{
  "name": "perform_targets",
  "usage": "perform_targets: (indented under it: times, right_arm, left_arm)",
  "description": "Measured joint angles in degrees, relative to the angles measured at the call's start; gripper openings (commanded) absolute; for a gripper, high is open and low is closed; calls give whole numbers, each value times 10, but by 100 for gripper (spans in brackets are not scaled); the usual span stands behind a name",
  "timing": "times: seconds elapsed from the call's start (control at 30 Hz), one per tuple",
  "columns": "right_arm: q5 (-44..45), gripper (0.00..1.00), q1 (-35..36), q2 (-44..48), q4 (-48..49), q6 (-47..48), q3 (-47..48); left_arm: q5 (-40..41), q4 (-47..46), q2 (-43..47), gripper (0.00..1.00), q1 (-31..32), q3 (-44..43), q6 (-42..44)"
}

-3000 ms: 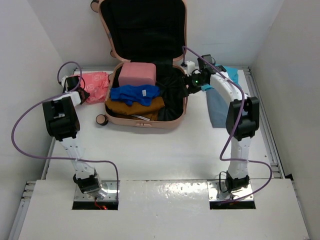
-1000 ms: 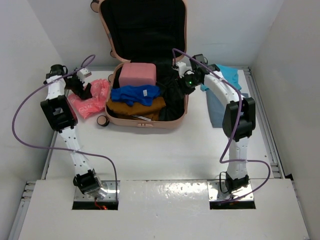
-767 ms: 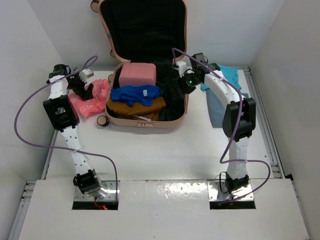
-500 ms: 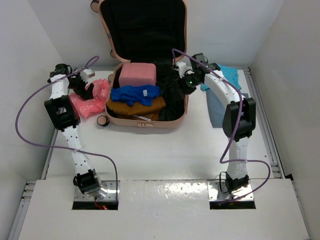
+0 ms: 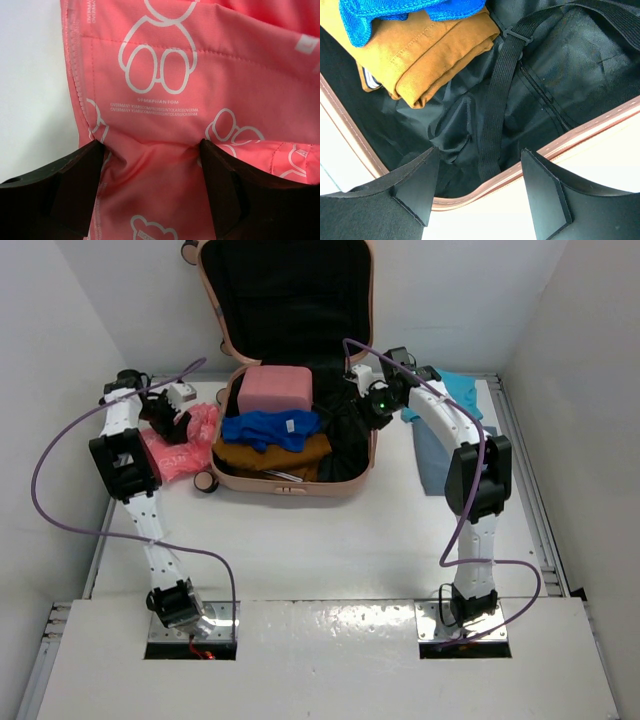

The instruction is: Pack the luggage

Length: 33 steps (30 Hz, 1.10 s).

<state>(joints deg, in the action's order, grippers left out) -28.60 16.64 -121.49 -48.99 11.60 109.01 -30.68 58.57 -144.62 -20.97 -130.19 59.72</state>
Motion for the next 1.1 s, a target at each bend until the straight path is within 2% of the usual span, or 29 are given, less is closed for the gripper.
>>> perform_targets:
  times: [0.03, 0.07, 0.13, 0.4, 0.5, 0.63, 0.9, 0.93, 1.03, 1.07, 1.1]
  right_arm:
    - [0, 66, 0, 0, 0, 0, 0]
    - [0, 66, 0, 0, 0, 0, 0]
    - [0, 66, 0, 0, 0, 0, 0]
    - [-1, 65, 4, 20, 3, 4, -9]
    - [-2, 65, 5, 40, 12, 4, -26]
    - [-2, 64, 8, 63, 26, 4, -55]
    - [-1, 64, 12, 95, 55, 0, -115]
    - [-1, 64, 12, 99, 58, -2, -122]
    - [-1, 64, 14, 107, 67, -3, -133]
    - [-1, 64, 14, 109, 69, -4, -136]
    - [-1, 64, 14, 112, 70, -4, -139]
  left_arm:
    - [7, -2, 9, 28, 2, 15, 5]
    - [15, -2, 17, 11, 5, 30, 11]
    - [27, -3, 31, 1, 8, 52, 20]
    - [21, -27, 90, 0, -4, 145, 41]
    - [-12, -57, 141, 0, -28, 223, 22]
    - [-14, -112, 266, 0, -50, 353, -24]
    - [-35, -209, 454, 0, -36, 360, -78]
    - [-34, -213, 463, 18, -33, 355, -82]
    - [-33, -197, 450, 86, -26, 312, -96]
    - [-39, -183, 433, 99, -26, 288, -99]
    - [-49, -144, 393, 100, -29, 235, -112]
